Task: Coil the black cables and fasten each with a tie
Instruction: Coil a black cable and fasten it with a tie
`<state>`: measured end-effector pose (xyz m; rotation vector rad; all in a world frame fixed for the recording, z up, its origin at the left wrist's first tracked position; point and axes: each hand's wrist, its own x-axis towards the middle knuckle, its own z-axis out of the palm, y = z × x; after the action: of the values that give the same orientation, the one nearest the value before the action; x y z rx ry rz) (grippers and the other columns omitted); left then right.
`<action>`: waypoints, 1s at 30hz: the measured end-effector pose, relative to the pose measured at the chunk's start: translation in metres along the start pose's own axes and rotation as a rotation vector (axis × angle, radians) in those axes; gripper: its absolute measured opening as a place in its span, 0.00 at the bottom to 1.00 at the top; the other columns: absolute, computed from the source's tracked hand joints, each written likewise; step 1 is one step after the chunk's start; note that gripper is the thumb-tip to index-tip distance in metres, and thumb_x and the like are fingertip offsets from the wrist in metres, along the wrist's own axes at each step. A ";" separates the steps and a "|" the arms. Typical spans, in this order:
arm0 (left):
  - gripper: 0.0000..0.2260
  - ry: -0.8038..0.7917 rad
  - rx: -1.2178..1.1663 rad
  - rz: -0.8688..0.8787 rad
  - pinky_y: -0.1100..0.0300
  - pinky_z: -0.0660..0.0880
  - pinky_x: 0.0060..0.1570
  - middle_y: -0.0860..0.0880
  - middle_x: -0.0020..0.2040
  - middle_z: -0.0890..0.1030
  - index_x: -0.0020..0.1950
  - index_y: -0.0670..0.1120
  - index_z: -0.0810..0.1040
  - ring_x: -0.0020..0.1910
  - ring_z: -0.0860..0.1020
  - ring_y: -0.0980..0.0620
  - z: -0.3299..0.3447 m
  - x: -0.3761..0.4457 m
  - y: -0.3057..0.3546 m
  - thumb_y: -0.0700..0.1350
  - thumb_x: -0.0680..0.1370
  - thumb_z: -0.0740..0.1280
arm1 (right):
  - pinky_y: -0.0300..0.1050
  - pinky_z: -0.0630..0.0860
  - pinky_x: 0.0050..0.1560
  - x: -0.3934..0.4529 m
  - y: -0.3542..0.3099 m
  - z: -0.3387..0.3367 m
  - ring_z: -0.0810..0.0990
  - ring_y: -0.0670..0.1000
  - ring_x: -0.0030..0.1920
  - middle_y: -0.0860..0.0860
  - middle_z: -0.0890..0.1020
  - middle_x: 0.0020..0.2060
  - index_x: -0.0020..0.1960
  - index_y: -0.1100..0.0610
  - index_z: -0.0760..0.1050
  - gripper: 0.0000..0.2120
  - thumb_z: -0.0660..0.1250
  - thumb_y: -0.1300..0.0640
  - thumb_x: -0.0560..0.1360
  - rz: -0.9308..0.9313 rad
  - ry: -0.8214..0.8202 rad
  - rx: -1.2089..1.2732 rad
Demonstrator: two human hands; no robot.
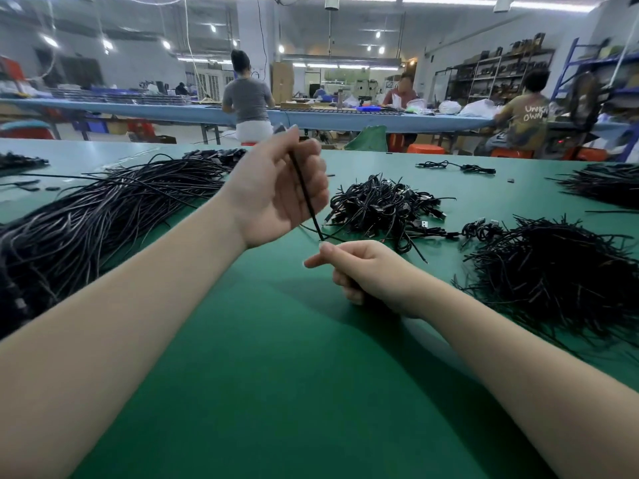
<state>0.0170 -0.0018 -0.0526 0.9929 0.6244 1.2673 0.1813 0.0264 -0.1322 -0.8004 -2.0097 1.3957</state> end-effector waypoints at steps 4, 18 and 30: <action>0.21 -0.336 0.595 -0.535 0.66 0.72 0.26 0.50 0.29 0.81 0.34 0.47 0.83 0.26 0.78 0.55 -0.006 -0.013 0.004 0.58 0.76 0.59 | 0.37 0.55 0.26 -0.002 -0.005 -0.014 0.58 0.47 0.23 0.45 0.64 0.22 0.28 0.51 0.71 0.19 0.68 0.43 0.72 0.039 0.113 0.056; 0.20 -0.065 0.663 -0.307 0.56 0.72 0.61 0.51 0.54 0.84 0.51 0.47 0.81 0.58 0.80 0.55 -0.031 -0.005 0.003 0.50 0.84 0.50 | 0.39 0.51 0.29 -0.001 -0.027 0.007 0.52 0.47 0.24 0.48 0.59 0.26 0.40 0.50 0.75 0.17 0.54 0.48 0.82 -0.033 0.025 0.536; 0.25 -0.034 0.289 -0.174 0.57 0.77 0.56 0.44 0.58 0.82 0.60 0.40 0.79 0.58 0.80 0.49 -0.020 -0.004 0.008 0.54 0.84 0.49 | 0.38 0.55 0.28 -0.001 -0.013 0.021 0.57 0.47 0.25 0.46 0.63 0.26 0.47 0.46 0.81 0.16 0.56 0.44 0.80 0.003 -0.150 0.225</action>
<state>-0.0051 -0.0008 -0.0557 1.1674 0.8650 1.0224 0.1650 0.0092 -0.1267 -0.6159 -1.9146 1.6914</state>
